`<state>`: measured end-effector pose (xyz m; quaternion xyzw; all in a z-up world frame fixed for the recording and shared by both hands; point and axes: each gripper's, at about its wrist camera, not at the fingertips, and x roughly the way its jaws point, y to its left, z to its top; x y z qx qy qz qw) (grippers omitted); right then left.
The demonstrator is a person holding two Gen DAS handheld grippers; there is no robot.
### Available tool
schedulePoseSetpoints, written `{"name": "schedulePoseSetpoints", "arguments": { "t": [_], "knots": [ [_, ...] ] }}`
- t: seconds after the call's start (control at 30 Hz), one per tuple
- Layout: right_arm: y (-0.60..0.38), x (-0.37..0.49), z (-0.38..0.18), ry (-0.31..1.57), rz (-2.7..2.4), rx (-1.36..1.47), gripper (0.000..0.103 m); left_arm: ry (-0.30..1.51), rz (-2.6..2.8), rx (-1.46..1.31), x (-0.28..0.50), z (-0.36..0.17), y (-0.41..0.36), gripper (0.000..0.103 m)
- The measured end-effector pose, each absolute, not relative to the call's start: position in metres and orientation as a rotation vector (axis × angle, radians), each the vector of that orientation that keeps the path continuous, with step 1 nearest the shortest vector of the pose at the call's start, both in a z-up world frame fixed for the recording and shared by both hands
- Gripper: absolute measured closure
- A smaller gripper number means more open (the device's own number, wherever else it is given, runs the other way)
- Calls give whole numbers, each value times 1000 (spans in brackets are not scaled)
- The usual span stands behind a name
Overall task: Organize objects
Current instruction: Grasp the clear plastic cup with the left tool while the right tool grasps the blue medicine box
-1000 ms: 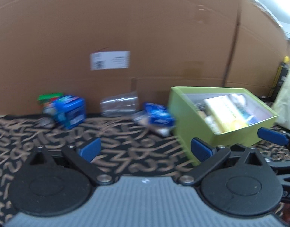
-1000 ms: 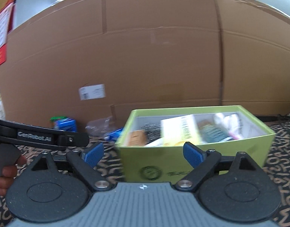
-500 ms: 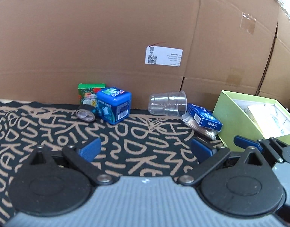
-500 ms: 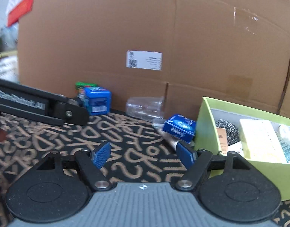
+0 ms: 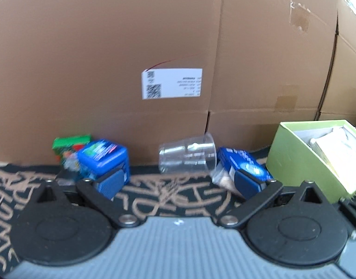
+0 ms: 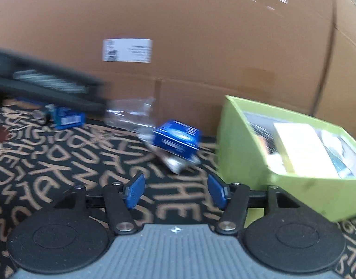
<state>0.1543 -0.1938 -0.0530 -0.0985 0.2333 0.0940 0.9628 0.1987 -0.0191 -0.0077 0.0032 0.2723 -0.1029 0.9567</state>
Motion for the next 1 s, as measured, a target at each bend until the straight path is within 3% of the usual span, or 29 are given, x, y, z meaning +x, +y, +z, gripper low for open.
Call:
{"name": "schedulePoseSetpoints", "arguments": {
  "t": [0.2, 0.4, 0.77, 0.9, 1.0],
  "knots": [
    [-164, 197, -55, 483, 110, -250, 34, 549, -214, 32, 239, -12, -35, 0],
    [-159, 235, -61, 529, 23, -282, 17, 599, -233, -19, 274, -24, -40, 4],
    [-167, 209, -57, 458, 59, -230, 24, 614, -231, -3, 292, -38, -55, 11],
    [-165, 219, -56, 459, -7, -262, 23, 675, -216, -9, 301, -48, -60, 23],
    [-159, 239, -64, 499, -32, -278, 23, 678, -236, 3, 297, -52, -58, 24]
  ]
}}
